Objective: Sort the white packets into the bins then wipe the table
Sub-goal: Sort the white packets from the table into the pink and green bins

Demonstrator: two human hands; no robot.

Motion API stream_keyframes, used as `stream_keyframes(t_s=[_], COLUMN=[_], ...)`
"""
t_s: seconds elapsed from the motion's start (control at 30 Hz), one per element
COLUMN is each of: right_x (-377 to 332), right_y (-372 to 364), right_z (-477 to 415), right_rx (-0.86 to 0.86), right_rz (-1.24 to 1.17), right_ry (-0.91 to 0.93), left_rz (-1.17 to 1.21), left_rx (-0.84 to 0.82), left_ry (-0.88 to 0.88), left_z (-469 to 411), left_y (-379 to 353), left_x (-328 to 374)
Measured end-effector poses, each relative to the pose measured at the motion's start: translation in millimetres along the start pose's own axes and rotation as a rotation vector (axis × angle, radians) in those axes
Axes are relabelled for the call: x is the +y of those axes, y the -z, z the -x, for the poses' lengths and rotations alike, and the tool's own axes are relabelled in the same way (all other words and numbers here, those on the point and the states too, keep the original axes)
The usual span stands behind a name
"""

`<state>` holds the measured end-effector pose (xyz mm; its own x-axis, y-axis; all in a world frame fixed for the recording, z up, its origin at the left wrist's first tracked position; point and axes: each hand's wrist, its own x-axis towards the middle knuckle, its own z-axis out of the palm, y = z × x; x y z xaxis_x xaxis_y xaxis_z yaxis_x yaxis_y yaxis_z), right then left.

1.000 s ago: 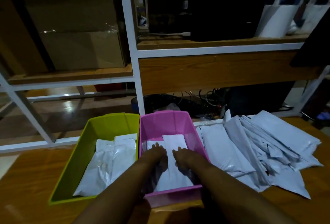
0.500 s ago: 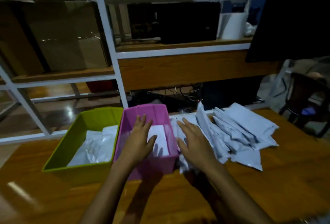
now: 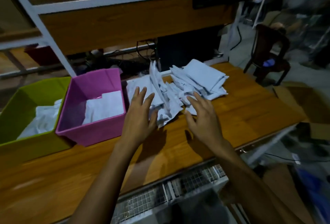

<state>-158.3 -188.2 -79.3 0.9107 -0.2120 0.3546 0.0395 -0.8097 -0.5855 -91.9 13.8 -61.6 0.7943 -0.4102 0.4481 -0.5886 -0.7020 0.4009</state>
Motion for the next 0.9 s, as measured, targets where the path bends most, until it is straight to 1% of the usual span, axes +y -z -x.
stream_keyframes(t_s=[0.17, 0.27, 0.33, 0.43, 0.53, 0.67, 0.8, 0.83, 0.9], right_x=[44, 68, 86, 110, 133, 166, 206, 217, 235], right_y=[15, 19, 22, 22, 17, -2, -26, -31, -40], right_z=[-47, -80, -103, -137, -172, -221, -266, -275, -290], right_rx=[0.073, 0.058, 0.061, 0.064, 0.026, -0.083, -0.194, -0.224, -0.306], right_rz=[0.055, 0.105, 0.132, 0.170, 0.222, 0.328, 0.351, 0.357, 0.394], right_ry=[-0.039, -0.060, -0.065, -0.058, -0.063, -0.019, 0.063, 0.077, 0.106], left_rz=[-0.006, 0.013, 0.019, 0.091, 0.119, 0.162, 0.040, -0.007, -0.118], left_rx=[-0.021, -0.018, -0.029, -0.065, -0.092, -0.117, -0.246, -0.294, -0.443], left_ry=[-0.064, -0.089, -0.067, 0.019, 0.091, 0.071, 0.105, 0.124, 0.201], left_z=[-61, -100, -127, -168, -203, -246, -285, -293, -303], left_y=[-39, -64, -83, -113, -144, -183, -220, -227, -237], left_x=[9, 11, 11, 11, 13, 19, 29, 34, 42])
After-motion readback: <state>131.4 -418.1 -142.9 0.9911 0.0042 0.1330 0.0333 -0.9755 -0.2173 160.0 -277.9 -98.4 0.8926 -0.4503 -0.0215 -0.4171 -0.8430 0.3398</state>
